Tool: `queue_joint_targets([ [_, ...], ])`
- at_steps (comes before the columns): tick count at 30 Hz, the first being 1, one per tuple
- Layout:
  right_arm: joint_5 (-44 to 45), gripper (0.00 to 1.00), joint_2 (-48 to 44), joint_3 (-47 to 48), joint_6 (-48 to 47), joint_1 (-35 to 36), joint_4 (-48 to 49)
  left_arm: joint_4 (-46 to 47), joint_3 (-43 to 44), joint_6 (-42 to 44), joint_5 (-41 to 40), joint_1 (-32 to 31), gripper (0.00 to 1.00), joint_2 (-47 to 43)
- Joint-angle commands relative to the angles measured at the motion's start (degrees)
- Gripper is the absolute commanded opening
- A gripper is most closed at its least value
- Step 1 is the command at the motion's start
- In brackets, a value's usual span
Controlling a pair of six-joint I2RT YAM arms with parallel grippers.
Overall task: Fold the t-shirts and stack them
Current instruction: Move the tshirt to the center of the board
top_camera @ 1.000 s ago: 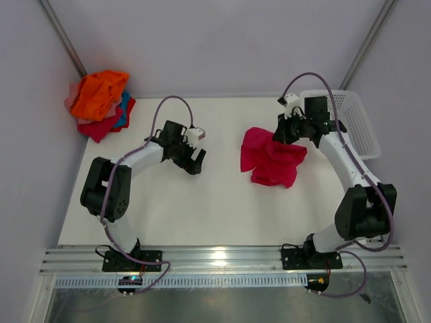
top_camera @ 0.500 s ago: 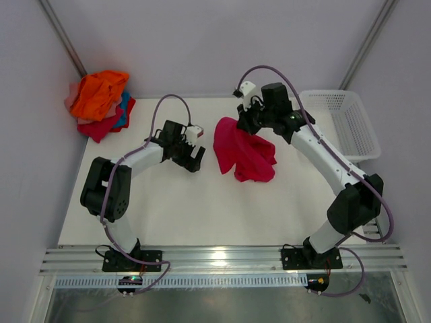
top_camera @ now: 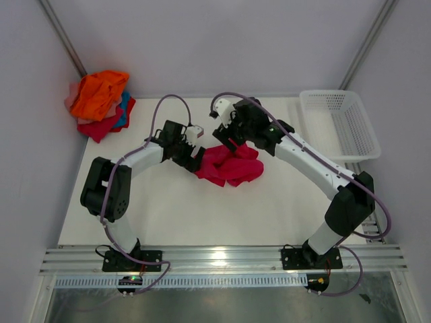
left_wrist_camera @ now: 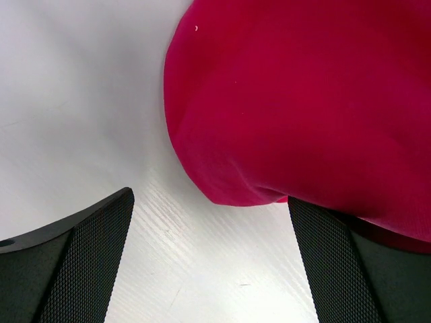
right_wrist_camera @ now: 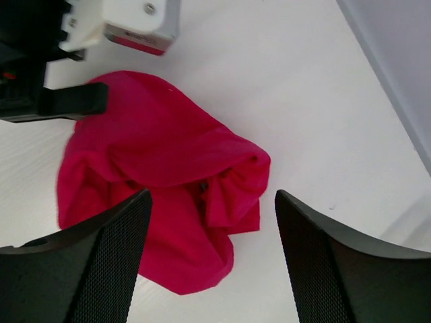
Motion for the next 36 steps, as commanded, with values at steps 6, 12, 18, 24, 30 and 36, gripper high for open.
queue_joint_targets([
  [6, 18.7, 0.79, -4.0, -10.2, -3.2, -0.3, 6.1, 1.0, -0.1, 1.2, 0.4, 0.2, 0.98, -1.4],
  [12, 21.0, 0.78, -8.5, -23.3, -3.6, -0.5, 9.1, 2.3, -0.4, 0.7, -2.2, 0.2, 0.98, -2.0],
  [18, 23.2, 0.78, -8.2, -27.5, -0.5, -5.5, 10.2, 0.8, 1.8, 0.8, -1.7, 0.2, 0.8, -4.1],
  [24, 22.2, 0.78, -2.9, -27.5, 0.9, -9.9, 9.5, -3.0, 6.5, -0.1, 0.6, 0.3, 0.0, -6.2],
  [30, 18.1, 0.77, -0.2, -27.4, 1.7, -10.6, 8.1, -3.4, 7.3, -0.7, 1.4, 0.6, 0.0, -8.3],
  [36, 10.4, 0.8, 1.6, -27.3, 3.5, -10.6, 6.6, -4.4, 7.5, -0.8, 4.7, 1.2, 0.83, -10.0],
])
